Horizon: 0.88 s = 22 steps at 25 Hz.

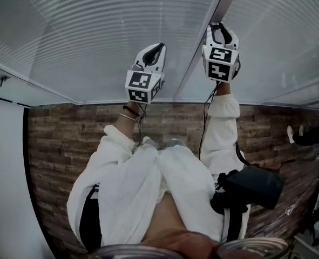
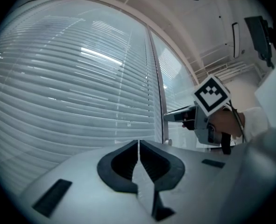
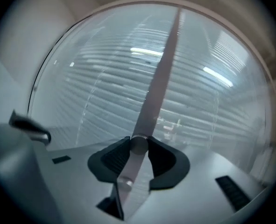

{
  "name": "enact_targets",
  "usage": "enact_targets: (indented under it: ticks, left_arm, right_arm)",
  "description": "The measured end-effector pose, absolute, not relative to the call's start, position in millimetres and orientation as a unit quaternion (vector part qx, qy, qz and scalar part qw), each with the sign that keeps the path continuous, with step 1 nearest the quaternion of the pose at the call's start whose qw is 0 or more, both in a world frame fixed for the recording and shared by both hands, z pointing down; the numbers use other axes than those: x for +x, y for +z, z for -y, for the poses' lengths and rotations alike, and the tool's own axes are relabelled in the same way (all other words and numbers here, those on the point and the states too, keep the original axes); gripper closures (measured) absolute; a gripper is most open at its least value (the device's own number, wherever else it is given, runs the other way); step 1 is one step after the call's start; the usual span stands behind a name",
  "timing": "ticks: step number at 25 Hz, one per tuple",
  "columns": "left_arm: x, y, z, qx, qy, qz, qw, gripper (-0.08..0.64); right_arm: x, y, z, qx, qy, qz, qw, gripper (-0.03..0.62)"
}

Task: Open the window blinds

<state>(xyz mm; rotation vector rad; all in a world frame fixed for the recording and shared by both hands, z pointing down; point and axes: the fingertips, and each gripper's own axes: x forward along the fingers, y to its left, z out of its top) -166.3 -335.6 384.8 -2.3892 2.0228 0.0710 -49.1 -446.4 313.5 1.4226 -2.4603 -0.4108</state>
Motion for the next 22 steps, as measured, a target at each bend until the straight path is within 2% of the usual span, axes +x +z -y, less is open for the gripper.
enact_targets:
  ticks: [4, 5, 6, 7, 11, 13, 15, 17, 21, 22]
  left_arm:
    - [-172.8, 383.9, 334.4, -0.76, 0.029, -0.65, 0.003, 0.558]
    - [-174.3, 383.1, 333.9, -0.759, 0.03, -0.65, 0.003, 0.558]
    - [-175.7, 382.2, 332.6, -0.759, 0.03, -0.651, 0.004, 0.558]
    - [-176.9, 381.3, 330.9, -0.758, 0.029, -0.651, 0.006, 0.558]
    - [-181.5, 378.7, 329.8, -0.758, 0.028, -0.651, 0.009, 0.558]
    - [-181.7, 379.0, 331.3, -0.758, 0.031, -0.651, 0.006, 0.558]
    - [-178.5, 380.6, 331.4, -0.76, 0.031, -0.649, 0.006, 0.558]
    - [-175.3, 382.1, 330.6, -0.761, 0.026, -0.648, 0.009, 0.558]
    - [-178.4, 380.4, 327.2, -0.756, 0.03, -0.654, 0.009, 0.558]
    - [-180.3, 380.5, 326.2, -0.755, 0.031, -0.655, 0.007, 0.558]
  right_arm:
    - [-37.6, 313.7, 453.1, 0.442, 0.196, 0.865, -0.132, 0.462]
    - [-36.4, 313.2, 453.3, 0.423, 0.246, 0.855, -0.172, 0.463]
    - [-36.6, 313.7, 452.1, 0.419, 0.248, 0.856, -0.173, 0.462]
    - [-38.1, 316.1, 449.8, 0.431, 0.199, 0.871, -0.13, 0.462]
    - [-45.7, 323.3, 443.4, 0.504, -0.196, 0.822, 0.181, 0.462]
    - [-51.4, 320.2, 446.1, 0.507, -0.308, 0.763, 0.256, 0.462]
    - [-54.4, 319.4, 448.1, 0.507, -0.304, 0.765, 0.257, 0.462]
    - [-52.3, 319.0, 449.3, 0.505, -0.199, 0.821, 0.177, 0.462]
    - [-41.5, 318.3, 453.3, 0.455, 0.145, 0.874, -0.094, 0.462]
    - [-40.2, 317.8, 453.3, 0.436, 0.206, 0.864, -0.142, 0.462]
